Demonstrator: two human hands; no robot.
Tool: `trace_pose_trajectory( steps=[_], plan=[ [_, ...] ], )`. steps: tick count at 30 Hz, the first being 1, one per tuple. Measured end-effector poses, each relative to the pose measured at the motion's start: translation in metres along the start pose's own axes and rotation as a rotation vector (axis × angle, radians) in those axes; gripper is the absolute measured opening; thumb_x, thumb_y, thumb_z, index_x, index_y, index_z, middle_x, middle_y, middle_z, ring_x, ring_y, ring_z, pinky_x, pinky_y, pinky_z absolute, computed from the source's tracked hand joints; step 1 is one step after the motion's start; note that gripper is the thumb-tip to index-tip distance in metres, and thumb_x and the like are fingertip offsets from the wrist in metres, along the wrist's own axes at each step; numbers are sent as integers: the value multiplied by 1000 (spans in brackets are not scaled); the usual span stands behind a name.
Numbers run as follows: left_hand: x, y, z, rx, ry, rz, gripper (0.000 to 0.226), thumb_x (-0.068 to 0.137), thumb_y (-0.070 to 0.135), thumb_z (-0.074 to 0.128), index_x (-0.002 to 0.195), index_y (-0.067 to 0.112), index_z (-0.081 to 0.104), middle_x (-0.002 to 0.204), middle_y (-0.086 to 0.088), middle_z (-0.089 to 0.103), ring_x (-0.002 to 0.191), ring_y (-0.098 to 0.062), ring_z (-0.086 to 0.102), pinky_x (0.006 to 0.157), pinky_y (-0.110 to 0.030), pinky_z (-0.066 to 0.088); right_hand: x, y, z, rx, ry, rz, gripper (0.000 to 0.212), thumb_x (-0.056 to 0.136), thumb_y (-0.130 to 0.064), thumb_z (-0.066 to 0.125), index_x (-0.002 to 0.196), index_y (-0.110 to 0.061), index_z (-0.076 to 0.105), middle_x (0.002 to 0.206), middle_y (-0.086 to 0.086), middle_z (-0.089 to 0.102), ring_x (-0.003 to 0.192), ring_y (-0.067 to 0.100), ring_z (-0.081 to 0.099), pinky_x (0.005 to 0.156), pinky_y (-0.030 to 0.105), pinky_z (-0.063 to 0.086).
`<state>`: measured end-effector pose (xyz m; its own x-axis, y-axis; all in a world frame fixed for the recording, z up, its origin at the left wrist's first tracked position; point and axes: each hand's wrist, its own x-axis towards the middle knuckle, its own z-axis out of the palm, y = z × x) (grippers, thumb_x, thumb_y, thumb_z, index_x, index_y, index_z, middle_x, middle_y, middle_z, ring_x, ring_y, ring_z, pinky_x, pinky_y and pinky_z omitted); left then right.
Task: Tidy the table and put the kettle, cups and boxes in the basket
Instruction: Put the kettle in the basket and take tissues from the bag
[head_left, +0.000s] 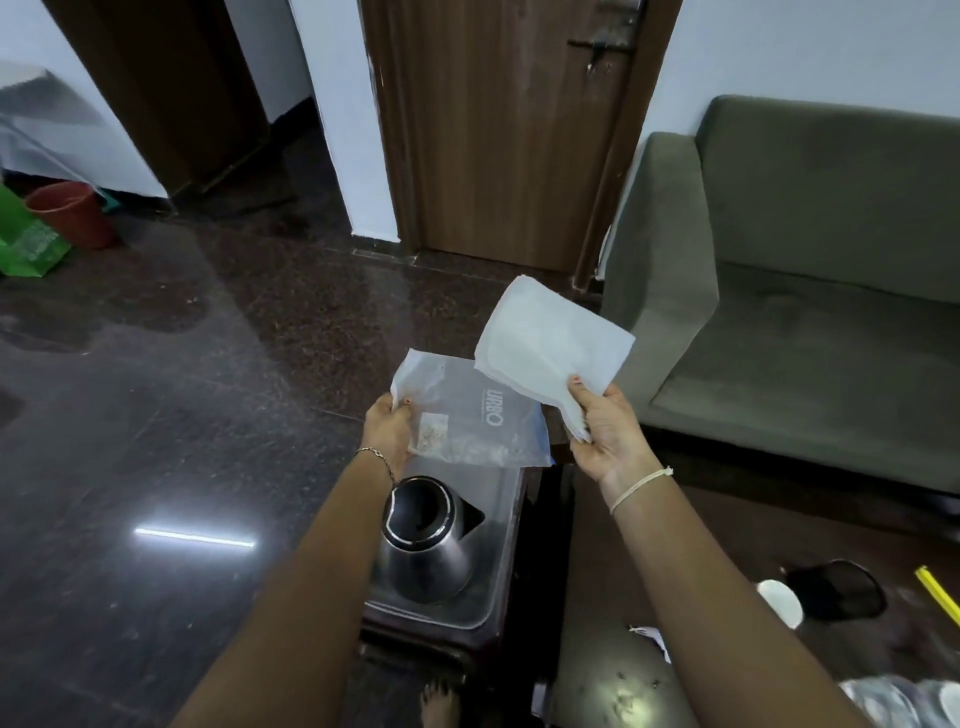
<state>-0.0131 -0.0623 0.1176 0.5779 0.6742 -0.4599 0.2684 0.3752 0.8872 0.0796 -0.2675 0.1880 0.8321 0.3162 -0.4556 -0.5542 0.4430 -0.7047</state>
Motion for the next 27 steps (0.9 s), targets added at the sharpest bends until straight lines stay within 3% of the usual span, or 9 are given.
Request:
trace_pose_trajectory(
  steps=[3,6,10,12,14,19,24,27],
  plan=[
    [24,-8,-11,97,-12,-24,15,98,16,43,103,13,57,111,-19,63,101,-36,63,89,-53,52,17,21,14,-14,12,29,31,95,-3,54,126,-4,58,107,8,70,77,14,73,58,22,56],
    [48,-20,-20,160,-34,-69,13,96,15,47,104,13,57,113,-20,64,104,-36,63,92,-56,51,36,40,22,-28,25,36,29,95,-3,54,124,-4,58,106,8,71,76,14,74,57,23,56],
    [76,-42,-25,217,-78,-150,12,89,6,61,97,10,53,93,-10,64,79,-21,64,65,-34,57,63,63,23,-31,31,46,32,95,-2,53,127,-5,57,116,11,68,91,19,71,69,29,60],
    [91,-53,-25,278,-76,-154,18,87,3,61,100,11,52,86,-3,61,74,-16,60,60,-29,55,77,74,19,-48,49,60,35,95,-2,53,130,-3,54,124,14,65,102,24,67,81,32,60],
    [104,-64,-24,363,-91,-142,26,86,-1,60,105,14,52,84,-1,61,74,-16,60,56,-24,55,88,86,14,-62,74,77,37,95,-2,54,132,-1,52,128,16,62,107,26,64,82,30,59],
    [133,-95,-27,711,-147,-142,22,82,0,57,102,-1,64,101,-19,68,97,-34,64,86,-44,53,109,114,0,-4,126,151,34,94,0,54,128,-4,55,114,12,68,84,21,73,62,30,58],
    [145,-96,-24,1207,-216,-73,42,80,20,68,119,7,57,114,-17,66,109,-36,61,90,-39,49,122,132,-7,8,133,152,28,94,0,54,120,-8,60,99,4,75,84,17,74,63,27,58],
    [149,-96,-23,1372,-186,-75,40,82,16,64,120,7,54,116,-18,65,109,-37,61,88,-41,50,126,135,-10,7,133,144,27,94,0,55,118,-9,61,98,3,76,85,17,74,64,26,58]
  ],
)
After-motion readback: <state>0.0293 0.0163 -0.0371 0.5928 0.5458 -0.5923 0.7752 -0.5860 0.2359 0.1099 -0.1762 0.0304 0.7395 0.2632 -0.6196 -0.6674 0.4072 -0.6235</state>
